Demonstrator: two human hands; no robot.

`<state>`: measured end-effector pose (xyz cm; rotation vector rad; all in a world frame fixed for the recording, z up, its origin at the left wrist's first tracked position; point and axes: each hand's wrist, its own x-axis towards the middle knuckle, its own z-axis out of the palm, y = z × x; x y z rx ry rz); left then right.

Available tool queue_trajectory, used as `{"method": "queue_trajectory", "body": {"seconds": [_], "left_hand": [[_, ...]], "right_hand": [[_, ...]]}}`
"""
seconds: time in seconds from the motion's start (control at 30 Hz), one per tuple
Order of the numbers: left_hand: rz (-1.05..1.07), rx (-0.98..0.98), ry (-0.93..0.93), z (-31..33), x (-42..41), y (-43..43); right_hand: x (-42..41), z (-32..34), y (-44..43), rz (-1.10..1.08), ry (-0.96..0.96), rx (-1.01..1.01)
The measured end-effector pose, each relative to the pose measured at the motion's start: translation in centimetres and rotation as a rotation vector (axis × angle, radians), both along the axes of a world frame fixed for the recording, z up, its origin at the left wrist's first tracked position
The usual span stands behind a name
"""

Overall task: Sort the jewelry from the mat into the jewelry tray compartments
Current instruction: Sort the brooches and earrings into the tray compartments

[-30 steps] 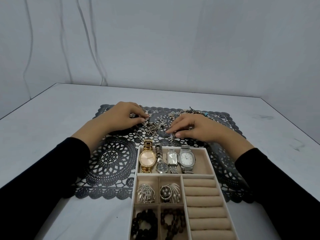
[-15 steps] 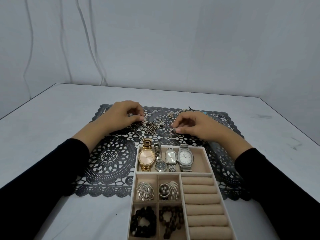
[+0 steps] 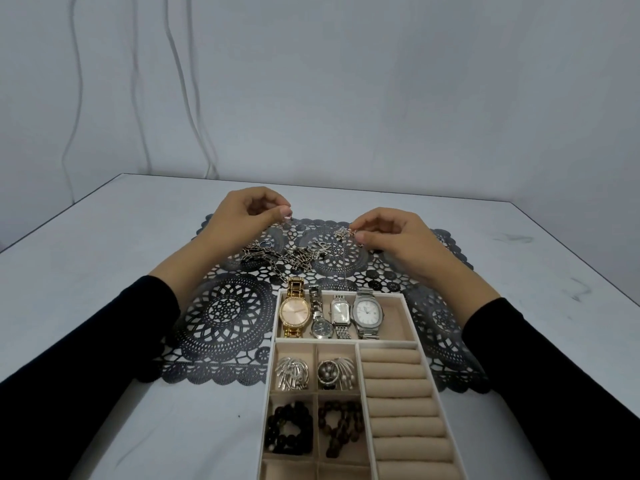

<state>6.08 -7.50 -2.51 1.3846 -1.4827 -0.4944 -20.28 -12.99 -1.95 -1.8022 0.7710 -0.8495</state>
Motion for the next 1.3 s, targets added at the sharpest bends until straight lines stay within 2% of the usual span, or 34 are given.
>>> {"method": "queue_trajectory", "body": {"seconds": [0.5,0.83,0.97,1.17,1.3], "left_hand": [[-0.025,-0.090,0.172,2.6,-3.5,7.4],[-0.076,-0.104,0.244,1.7,-5.6,12.6],[-0.065,-0.149,0.279,1.4,-6.6,13.5],[-0.051,-0.179,0.310,1.4,-7.3,13.7],[-0.048,-0.180,0.322,1.3,-7.5,13.8]], "right_hand": [[-1.5,2.7,5.8,-0.105,-0.274,0.021],[-3.0,3.4,10.9,0.036,-0.433,0.043],[-3.4,2.5,12.1,0.086,-0.412,0.037],[-3.6,1.6,13.1,0.125,-0.225,-0.040],[-3.2,1.3,13.3,0.143,-0.174,-0.038]]}}
